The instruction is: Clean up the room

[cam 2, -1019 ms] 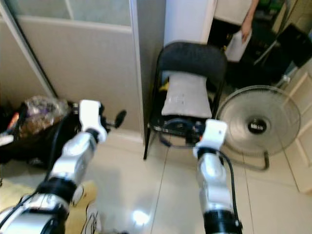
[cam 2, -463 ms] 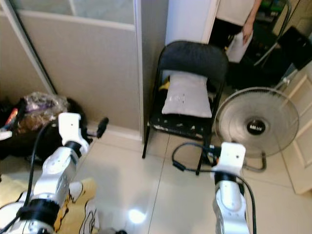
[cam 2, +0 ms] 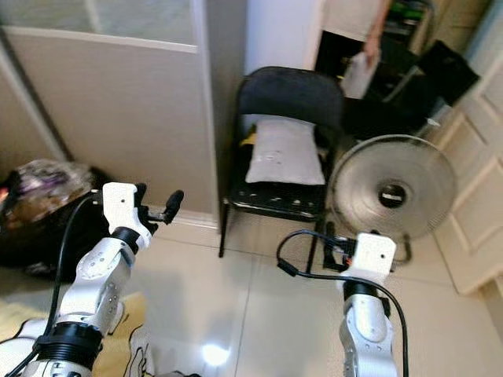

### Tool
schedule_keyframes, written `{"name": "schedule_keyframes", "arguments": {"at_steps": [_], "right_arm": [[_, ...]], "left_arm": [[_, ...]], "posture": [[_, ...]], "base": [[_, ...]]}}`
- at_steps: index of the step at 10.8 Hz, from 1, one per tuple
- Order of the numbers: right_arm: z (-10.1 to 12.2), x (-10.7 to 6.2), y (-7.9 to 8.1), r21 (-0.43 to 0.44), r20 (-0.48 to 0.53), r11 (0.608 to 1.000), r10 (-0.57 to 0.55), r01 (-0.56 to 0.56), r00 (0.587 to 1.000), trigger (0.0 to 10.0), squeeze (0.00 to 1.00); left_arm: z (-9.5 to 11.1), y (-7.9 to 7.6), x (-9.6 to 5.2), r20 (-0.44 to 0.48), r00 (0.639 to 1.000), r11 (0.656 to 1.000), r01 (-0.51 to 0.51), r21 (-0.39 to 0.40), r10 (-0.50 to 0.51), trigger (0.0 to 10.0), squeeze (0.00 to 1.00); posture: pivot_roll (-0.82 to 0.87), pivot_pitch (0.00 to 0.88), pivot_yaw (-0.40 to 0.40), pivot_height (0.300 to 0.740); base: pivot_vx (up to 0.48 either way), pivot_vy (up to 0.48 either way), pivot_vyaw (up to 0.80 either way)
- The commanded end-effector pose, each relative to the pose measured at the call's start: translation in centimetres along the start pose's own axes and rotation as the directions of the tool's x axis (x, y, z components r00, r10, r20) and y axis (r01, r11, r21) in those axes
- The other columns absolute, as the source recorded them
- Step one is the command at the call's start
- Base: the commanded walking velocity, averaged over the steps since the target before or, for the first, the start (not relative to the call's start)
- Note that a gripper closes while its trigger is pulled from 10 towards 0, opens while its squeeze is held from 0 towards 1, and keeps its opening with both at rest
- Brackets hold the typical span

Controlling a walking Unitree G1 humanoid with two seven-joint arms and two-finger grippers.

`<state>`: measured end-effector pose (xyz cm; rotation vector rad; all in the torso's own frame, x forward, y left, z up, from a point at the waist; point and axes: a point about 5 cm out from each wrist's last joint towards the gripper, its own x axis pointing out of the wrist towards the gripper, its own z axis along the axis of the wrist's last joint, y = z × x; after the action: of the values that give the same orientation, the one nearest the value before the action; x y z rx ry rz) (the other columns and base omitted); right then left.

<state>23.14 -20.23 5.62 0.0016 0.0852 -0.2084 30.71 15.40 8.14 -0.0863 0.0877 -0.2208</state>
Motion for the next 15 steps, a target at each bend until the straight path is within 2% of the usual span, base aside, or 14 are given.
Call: {"name": "schedule_keyframes", "arguments": {"at_steps": [1, 2, 4, 5, 6, 9, 10, 12, 15], "right_arm": [[-0.3, 0.1, 0.5, 0.001, -0.016, 1.0, 0.024, -0.024, 1.0, 10.0, 1.0], [-0.4, 0.4, 0.9, -0.004, -0.03, 1.0, 0.027, -0.027, 0.999, 10.0, 0.0], [0.0, 0.8, 0.8, 0.03, -0.014, 1.0, 0.001, 0.0, 1.0, 10.0, 0.0], [0.3, 0.7, 0.6, 0.019, -0.008, 1.0, 0.007, -0.007, 1.0, 10.0, 0.0], [0.4, 0.9, 0.9, -0.017, -0.017, 0.999, 0.039, -0.039, 0.999, 10.0, 0.0], [0.8, 2.3, 1.5, -0.065, -0.044, 0.988, 0.134, -0.137, 0.99, 10.0, 0.0], [0.9, 2.6, 1.5, -0.078, -0.048, 0.984, 0.156, -0.159, 0.987, 10.0, 0.0], [1.2, 3.7, 0.8, -0.028, -0.038, 0.994, 0.101, -0.103, 0.994, 10.0, 0.0], [0.3, 2.6, 2.0, -0.007, -0.052, 0.993, 0.12, -0.12, 0.991, 10.0, 0.0]], "left_arm": [[0.0, -0.6, 0.3, -0.019, 0.999, 0.999, 0.041, 0.011, -0.041, 10.0, 0.0], [-0.2, -0.7, 0.6, -0.041, 0.998, 0.999, 0.041, 0.035, -0.039, 10.0, 0.0], [-0.3, -1.2, 0.8, -0.039, 0.998, 0.998, 0.057, 0.022, -0.056, 10.0, 0.0], [0.2, -1.0, 0.6, 0.004, 0.999, 0.999, 0.038, 0.023, -0.038, 10.0, 0.0], [0.0, -0.7, 0.4, 0.0, 1.0, 1.0, 0.028, 0.008, -0.028, 10.0, 0.0], [-1.6, -0.5, -0.7, -0.029, 1.0, 1.0, -0.011, 0.001, 0.011, 10.0, 0.0], [-2.2, -0.4, -1.1, -0.044, 0.998, 0.999, -0.034, -0.018, 0.033, 10.0, 0.0], [-1.9, -0.4, -1.3, -0.028, 0.999, 0.999, -0.034, -0.011, 0.034, 10.0, 0.0], [-1.2, -0.8, -0.4, -0.021, 1.0, 1.0, -0.019, -0.009, 0.019, 10.0, 0.0]], "posture": [[-0.17, 0.0, 0.059, 0.74], [-0.17, 0.0, 0.072, 0.74], [-0.18, 0.0, 0.084, 0.74], [-0.19, 0.0, 0.074, 0.74], [-0.19, 0.0, 0.065, 0.74], [-0.15, 0.0, -0.04, 0.74], [-0.14, 0.0, -0.045, 0.74], [-0.12, 0.0, -0.025, 0.74], [-0.13, 0.0, -0.002, 0.74]], "base": [[0.0, 0.0, 0.0], [0.0, 0.0, 0.0], [0.0, 0.0, 0.0], [0.0, 0.0, 0.0], [0.0, 0.0, 0.0], [0.0, 0.0, 0.0], [0.0, 0.0, 0.0], [0.0, 0.0, 0.0], [0.0, 0.0, 0.0]]}}
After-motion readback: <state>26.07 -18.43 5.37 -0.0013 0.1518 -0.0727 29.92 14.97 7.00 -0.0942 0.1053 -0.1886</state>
